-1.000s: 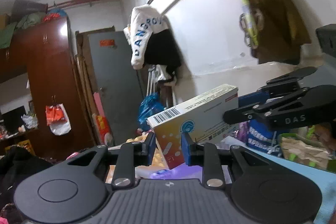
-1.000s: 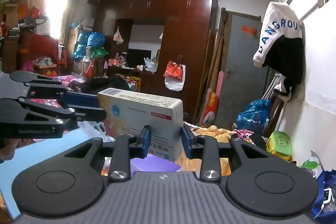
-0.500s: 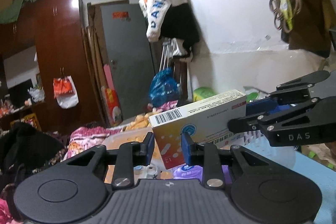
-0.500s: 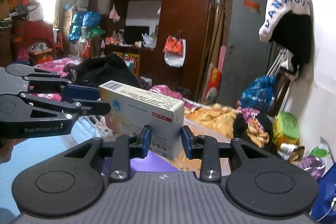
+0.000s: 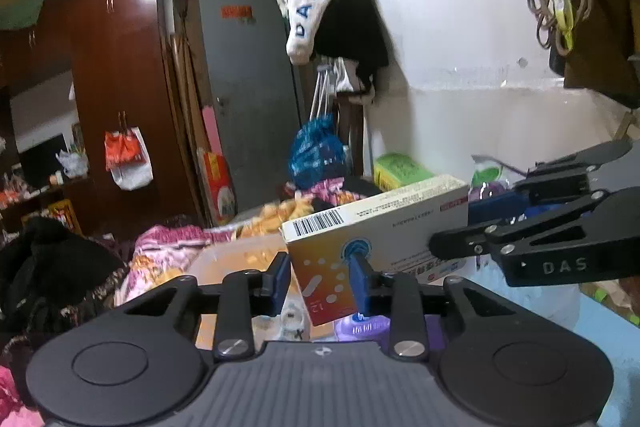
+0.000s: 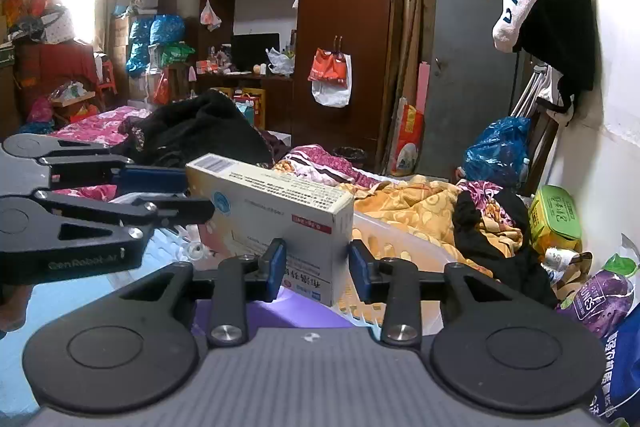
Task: Organize objects
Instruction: 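Lift and carry the medicine box with both grippers over the basket, then open both grippers to drop the medicine box into the basket, then grasp the plastic-wrapped white bottle with the left gripper while the right grasps the orange bottle, then carry the white bottle with the left gripper while the right carries the orange bottle over the basket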
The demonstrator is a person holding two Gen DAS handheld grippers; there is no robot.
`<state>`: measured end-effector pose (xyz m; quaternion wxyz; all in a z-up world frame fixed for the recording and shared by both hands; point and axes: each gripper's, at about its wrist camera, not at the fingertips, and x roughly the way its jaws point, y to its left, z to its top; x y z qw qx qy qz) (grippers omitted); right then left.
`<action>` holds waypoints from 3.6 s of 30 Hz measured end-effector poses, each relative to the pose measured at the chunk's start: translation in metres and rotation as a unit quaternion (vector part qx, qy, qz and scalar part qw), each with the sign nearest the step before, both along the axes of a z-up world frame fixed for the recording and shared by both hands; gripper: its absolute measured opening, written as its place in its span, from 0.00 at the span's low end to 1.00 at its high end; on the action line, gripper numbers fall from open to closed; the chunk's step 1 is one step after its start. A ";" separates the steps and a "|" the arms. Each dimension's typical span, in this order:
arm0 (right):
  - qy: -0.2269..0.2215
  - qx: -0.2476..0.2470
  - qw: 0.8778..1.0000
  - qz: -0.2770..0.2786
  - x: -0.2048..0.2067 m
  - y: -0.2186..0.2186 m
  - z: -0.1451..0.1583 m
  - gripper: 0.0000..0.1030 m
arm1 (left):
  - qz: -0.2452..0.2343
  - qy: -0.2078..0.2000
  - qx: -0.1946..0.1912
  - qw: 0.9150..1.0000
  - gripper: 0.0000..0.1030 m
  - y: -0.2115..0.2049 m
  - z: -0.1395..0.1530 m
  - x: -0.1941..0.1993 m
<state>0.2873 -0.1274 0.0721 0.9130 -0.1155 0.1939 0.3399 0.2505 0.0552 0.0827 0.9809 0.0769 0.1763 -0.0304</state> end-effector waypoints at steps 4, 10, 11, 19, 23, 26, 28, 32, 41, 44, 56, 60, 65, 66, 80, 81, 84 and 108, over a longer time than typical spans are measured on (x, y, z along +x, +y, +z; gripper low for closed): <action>-0.022 -0.002 0.999 -0.031 -0.002 -0.003 -0.002 0.84 | 0.008 -0.004 -0.010 1.000 0.70 0.007 -0.009 0.000; -0.073 0.071 0.994 -0.037 -0.057 -0.039 0.003 1.00 | -0.010 -0.071 -0.068 0.995 0.84 0.021 -0.013 -0.063; -0.078 0.078 0.993 -0.033 -0.068 -0.045 0.000 1.00 | -0.010 -0.076 -0.072 0.994 0.85 0.021 -0.016 -0.075; -0.053 0.066 0.996 -0.022 -0.109 -0.069 -0.053 1.00 | -0.003 -0.053 -0.063 0.997 0.86 -0.001 -0.076 -0.152; -0.015 0.083 0.996 -0.017 -0.103 -0.076 -0.065 1.00 | -0.004 -0.032 -0.067 0.997 0.86 -0.006 -0.086 -0.155; 0.007 0.095 0.995 -0.021 -0.093 -0.077 -0.066 1.00 | -0.005 -0.008 -0.071 0.997 0.86 -0.010 -0.094 -0.151; 0.015 0.102 0.994 -0.026 -0.091 -0.079 -0.068 1.00 | -0.011 -0.004 -0.065 0.998 0.86 -0.016 -0.098 -0.150; 0.039 0.110 0.992 -0.049 -0.085 -0.080 -0.072 1.00 | -0.014 0.012 -0.043 0.999 0.86 -0.032 -0.106 -0.148; 0.053 0.091 0.994 -0.032 -0.100 -0.048 -0.090 1.00 | 0.028 0.019 -0.003 0.999 0.78 -0.045 -0.118 -0.149; 0.062 0.085 0.994 -0.034 -0.099 -0.031 -0.094 1.00 | 0.030 0.014 -0.004 0.999 0.75 -0.041 -0.119 -0.154; 0.122 0.058 0.990 -0.044 -0.097 0.050 -0.103 1.00 | 0.063 -0.009 0.007 0.998 0.74 0.006 -0.116 -0.184; 0.144 0.050 0.987 -0.050 -0.094 0.068 -0.106 0.99 | 0.076 -0.012 0.001 0.997 0.74 0.025 -0.116 -0.192; 0.135 0.027 0.989 -0.052 -0.100 0.077 -0.109 0.87 | 0.074 -0.013 0.003 0.997 0.74 0.033 -0.116 -0.193; 0.133 0.025 0.990 -0.048 -0.101 0.075 -0.109 0.87 | 0.073 -0.012 0.004 0.997 0.74 0.032 -0.117 -0.192; 0.101 0.026 0.994 -0.003 -0.115 0.041 -0.097 0.86 | 0.080 -0.027 0.016 0.996 0.74 0.027 -0.123 -0.190; 0.099 0.031 0.995 -0.002 -0.116 0.037 -0.095 0.86 | 0.078 -0.035 0.015 0.996 0.74 0.026 -0.123 -0.192; 0.091 0.047 0.995 0.002 -0.118 0.020 -0.086 0.86 | 0.071 -0.050 0.013 0.996 0.74 0.022 -0.118 -0.199; 0.018 0.058 0.994 -0.087 -0.036 -0.006 0.038 0.87 | 0.015 -0.068 -0.055 0.996 0.74 -0.001 0.024 -0.069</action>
